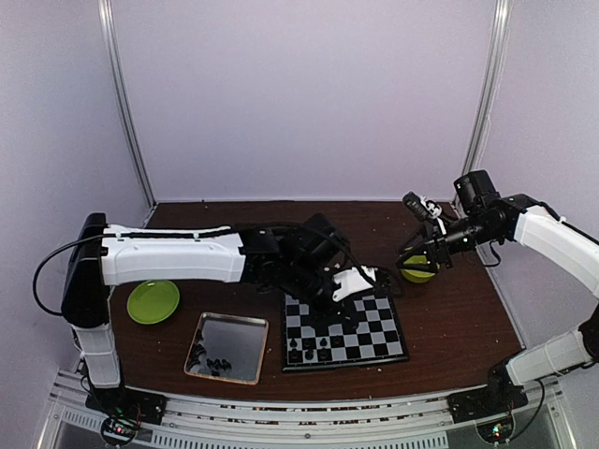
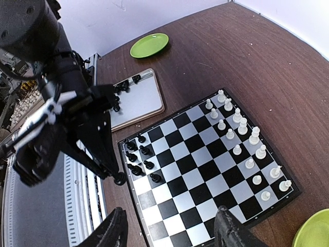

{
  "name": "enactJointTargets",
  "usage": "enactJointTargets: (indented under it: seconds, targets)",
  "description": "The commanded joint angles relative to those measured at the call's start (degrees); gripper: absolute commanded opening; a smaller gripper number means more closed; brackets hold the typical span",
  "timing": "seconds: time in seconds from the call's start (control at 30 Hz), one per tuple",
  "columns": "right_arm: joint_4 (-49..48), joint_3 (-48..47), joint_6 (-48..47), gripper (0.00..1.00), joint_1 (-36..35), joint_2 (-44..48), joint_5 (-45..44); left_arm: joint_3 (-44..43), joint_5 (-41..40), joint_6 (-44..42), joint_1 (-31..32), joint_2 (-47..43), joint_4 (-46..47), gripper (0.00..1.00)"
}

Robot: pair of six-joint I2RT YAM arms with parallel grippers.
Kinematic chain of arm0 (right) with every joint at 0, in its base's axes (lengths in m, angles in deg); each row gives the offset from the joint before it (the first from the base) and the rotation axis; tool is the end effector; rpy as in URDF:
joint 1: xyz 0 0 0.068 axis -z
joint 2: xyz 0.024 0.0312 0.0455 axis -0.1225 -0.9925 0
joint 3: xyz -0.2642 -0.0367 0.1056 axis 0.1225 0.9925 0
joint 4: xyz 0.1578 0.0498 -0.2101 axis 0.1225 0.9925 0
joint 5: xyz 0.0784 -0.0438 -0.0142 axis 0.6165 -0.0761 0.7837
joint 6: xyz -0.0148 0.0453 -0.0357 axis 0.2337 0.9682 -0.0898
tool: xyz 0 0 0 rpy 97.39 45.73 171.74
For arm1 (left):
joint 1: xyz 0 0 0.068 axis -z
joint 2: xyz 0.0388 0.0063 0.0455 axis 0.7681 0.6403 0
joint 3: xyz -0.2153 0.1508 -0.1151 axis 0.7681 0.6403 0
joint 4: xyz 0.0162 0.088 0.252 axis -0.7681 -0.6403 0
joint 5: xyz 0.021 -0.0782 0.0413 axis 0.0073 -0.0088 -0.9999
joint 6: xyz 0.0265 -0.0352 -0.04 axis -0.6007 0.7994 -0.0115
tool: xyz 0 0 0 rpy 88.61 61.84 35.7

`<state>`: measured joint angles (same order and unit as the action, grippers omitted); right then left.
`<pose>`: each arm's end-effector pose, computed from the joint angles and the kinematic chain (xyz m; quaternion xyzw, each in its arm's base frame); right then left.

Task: Set up the chess pieces on the board
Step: Place the queen at d8.

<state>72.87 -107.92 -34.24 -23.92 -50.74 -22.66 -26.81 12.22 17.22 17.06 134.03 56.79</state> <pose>0.2316 0.1094 0.3144 -0.4583 0.7059 0.4396 0.3136 0.1620 -0.4159 0.2673 0.6218 0.6942 -0.2698 0.2422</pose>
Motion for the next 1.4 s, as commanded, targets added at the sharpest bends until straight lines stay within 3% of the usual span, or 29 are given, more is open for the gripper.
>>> enactJointTargets:
  seconds: [0.0,0.6,1.37]
  targets:
    - [-0.6,0.0,-0.5,0.57,0.3,0.5,-1.1,-3.9,-1.0,-3.8,2.0,3.7,-3.6,0.03]
    - [-0.4,0.0,-1.0,0.57,0.3,0.0,-1.2,-9.9,-0.7,-5.8,2.3,14.2,-6.9,0.05]
    - [0.2,-0.1,-1.7,0.56,0.3,-1.4,-1.2,-10.9,-2.5,-6.6,2.3,17.6,-7.1,0.10]
